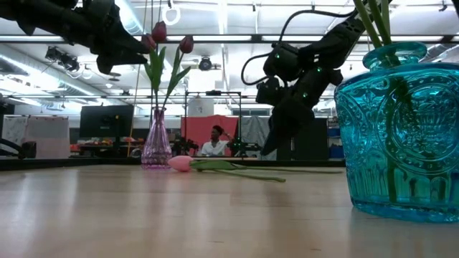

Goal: Sort flowers into vase by color
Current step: Put the bottom pink flower into the red vase

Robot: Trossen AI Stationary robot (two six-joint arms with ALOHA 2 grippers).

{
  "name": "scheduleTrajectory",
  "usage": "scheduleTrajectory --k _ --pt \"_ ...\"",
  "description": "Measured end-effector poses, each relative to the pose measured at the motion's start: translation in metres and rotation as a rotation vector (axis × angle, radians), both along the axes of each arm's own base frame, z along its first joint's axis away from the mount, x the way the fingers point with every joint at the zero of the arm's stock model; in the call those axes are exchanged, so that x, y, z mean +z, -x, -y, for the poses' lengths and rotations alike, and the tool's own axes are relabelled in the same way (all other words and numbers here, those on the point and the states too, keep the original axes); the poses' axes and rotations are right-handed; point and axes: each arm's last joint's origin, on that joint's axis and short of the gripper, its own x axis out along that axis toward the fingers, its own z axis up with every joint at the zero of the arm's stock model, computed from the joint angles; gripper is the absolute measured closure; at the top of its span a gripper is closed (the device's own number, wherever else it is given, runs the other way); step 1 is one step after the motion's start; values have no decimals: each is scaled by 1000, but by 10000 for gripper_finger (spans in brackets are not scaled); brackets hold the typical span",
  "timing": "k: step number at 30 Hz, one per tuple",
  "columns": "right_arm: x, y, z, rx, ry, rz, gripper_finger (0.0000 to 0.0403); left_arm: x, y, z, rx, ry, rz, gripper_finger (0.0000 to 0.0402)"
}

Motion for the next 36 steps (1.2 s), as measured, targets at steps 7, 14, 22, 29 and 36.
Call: scheduleTrajectory --k 7,14,22,29,36 --pt "-4 -3 -14 42 31 -36 252 -4 1 0 10 12 -43 225" --pt "-18 -2 -7 13 19 -84 253 -4 1 0 21 8 -46 225" --pt "-35 -1 -5 -26 14 -174 302 -7 2 0 24 36 -64 225" --pt "-36 0 -5 -11 19 -185 391 -6 2 0 20 21 -66 225" --pt "-23 -5 4 29 -45 -7 397 -21 -4 3 -50 11 -32 225"
